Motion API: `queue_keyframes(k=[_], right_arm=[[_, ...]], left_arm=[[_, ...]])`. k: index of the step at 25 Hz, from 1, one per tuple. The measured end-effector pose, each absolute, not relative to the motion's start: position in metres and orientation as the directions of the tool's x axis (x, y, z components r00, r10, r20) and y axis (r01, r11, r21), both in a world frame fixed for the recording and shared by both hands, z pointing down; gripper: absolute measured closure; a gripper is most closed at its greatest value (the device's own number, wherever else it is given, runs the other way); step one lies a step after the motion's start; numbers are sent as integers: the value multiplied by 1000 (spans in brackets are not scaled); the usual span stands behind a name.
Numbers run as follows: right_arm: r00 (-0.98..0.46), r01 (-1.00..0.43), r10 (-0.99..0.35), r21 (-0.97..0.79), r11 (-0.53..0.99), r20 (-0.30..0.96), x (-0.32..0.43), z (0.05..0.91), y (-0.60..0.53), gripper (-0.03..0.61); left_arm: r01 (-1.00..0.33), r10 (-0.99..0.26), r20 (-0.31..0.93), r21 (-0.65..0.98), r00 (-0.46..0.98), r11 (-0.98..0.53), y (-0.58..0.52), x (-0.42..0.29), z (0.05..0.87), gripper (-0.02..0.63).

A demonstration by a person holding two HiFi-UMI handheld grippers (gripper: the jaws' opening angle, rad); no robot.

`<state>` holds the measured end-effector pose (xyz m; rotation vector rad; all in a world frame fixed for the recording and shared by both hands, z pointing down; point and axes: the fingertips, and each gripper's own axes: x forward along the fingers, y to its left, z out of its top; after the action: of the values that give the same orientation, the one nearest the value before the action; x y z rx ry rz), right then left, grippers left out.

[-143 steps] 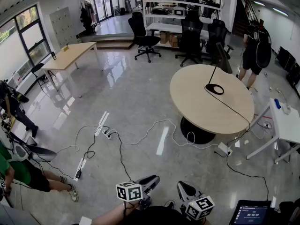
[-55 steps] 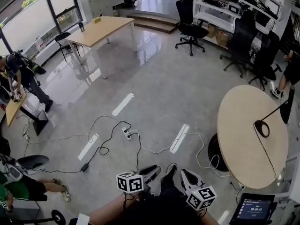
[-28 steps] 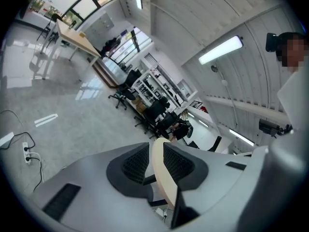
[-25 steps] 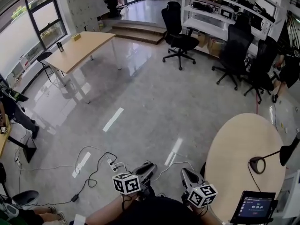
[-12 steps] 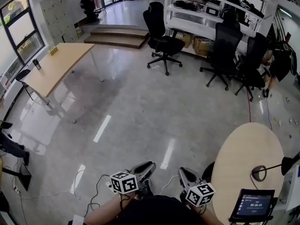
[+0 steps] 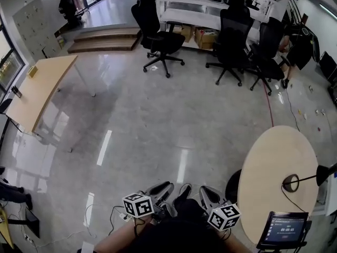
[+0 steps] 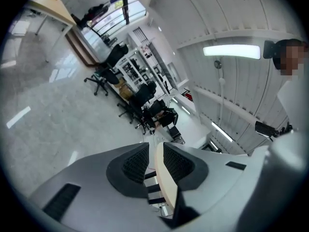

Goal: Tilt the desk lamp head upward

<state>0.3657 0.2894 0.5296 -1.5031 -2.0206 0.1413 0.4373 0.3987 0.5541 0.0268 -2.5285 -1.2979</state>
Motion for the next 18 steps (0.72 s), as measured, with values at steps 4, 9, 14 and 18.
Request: queue_keyframes(k=[4,9,14,18], right_arm=[[-243,806,894,-434,402,376,318,537,307,577],[-281,790,908,-462,402,311,258,530,346,577],[-321,782,904,-458,422,284,182,523,356,577],[-419,743,867,-448,497,268,125,519,338,577]], left_arm=[[118,-167,274,782,-947,613,426,399,560,515],[92,-193,293,737,-936,670,462,336,552,515],[13,-275,299,697,-914,717,465,244,541,515],[-58,-350,287,695,-892,717,452,185,541,515]])
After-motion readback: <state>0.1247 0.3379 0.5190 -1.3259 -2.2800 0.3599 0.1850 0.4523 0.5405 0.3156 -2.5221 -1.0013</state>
